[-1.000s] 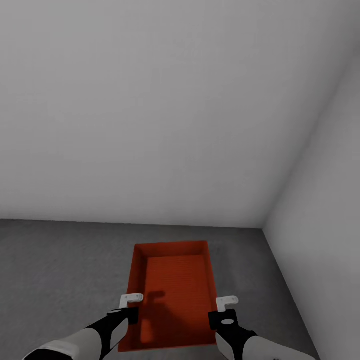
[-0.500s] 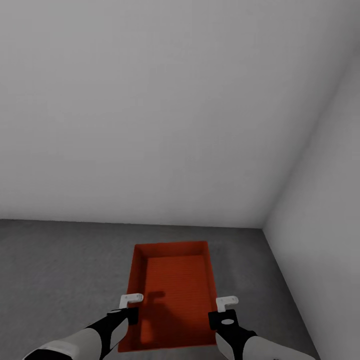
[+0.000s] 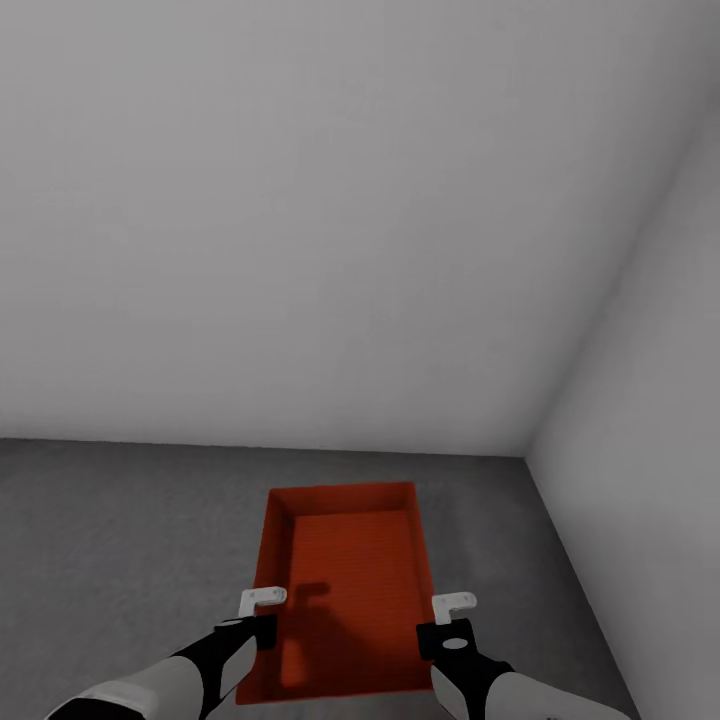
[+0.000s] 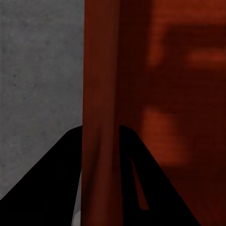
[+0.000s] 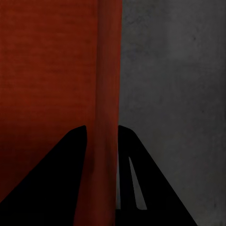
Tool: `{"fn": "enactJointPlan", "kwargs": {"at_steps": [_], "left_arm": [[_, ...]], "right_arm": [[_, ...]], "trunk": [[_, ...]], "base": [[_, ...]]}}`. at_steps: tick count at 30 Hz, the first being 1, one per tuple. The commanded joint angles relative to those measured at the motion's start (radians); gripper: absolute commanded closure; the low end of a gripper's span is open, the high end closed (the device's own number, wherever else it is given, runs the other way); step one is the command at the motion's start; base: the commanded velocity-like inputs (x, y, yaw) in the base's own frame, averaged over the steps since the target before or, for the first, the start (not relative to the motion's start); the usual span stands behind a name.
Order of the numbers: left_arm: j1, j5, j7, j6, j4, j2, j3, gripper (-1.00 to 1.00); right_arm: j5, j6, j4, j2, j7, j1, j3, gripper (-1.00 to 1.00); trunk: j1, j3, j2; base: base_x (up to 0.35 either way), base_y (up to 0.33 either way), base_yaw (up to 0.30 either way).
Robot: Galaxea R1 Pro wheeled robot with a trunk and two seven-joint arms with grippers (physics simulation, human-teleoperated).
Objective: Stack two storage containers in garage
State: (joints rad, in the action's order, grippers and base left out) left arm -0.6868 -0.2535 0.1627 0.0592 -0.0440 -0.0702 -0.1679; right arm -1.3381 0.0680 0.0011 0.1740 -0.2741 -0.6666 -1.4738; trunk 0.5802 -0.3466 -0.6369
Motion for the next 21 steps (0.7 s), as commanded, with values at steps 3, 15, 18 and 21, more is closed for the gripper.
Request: {"fn": "enactJointPlan", "kwargs": {"at_steps": [3, 15, 18, 21], "left_arm": [[0.0, -0.015, 0.003, 0.01, 0.0, 0.008, -0.001, 1.0], [0.0, -0.018, 0.008, 0.014, 0.001, 0.003, -0.001, 1.0], [0.0, -0.018, 0.009, 0.015, 0.001, 0.003, -0.001, 1.0], [0.0, -0.018, 0.009, 0.016, 0.001, 0.003, -0.001, 1.0]], "right_arm": [[0.009, 0.038, -0.006, -0.027, -0.012, -0.001, 0.029, 1.0], [0.008, 0.038, -0.006, -0.027, -0.011, -0.001, 0.032, 1.0], [0.008, 0.038, -0.006, -0.027, -0.011, -0.001, 0.032, 1.0], [0.008, 0.038, -0.006, -0.027, -0.012, -0.001, 0.032, 1.0]], "trunk": [[0.0, -0.001, -0.001], [0.0, -0.001, -0.001], [0.0, -0.001, -0.001], [0.0, -0.001, -0.001]], "base": [[0.0, 0.0, 0.0], [0.0, 0.0, 0.0], [0.0, 0.0, 0.0], [0.0, 0.0, 0.0]]}}
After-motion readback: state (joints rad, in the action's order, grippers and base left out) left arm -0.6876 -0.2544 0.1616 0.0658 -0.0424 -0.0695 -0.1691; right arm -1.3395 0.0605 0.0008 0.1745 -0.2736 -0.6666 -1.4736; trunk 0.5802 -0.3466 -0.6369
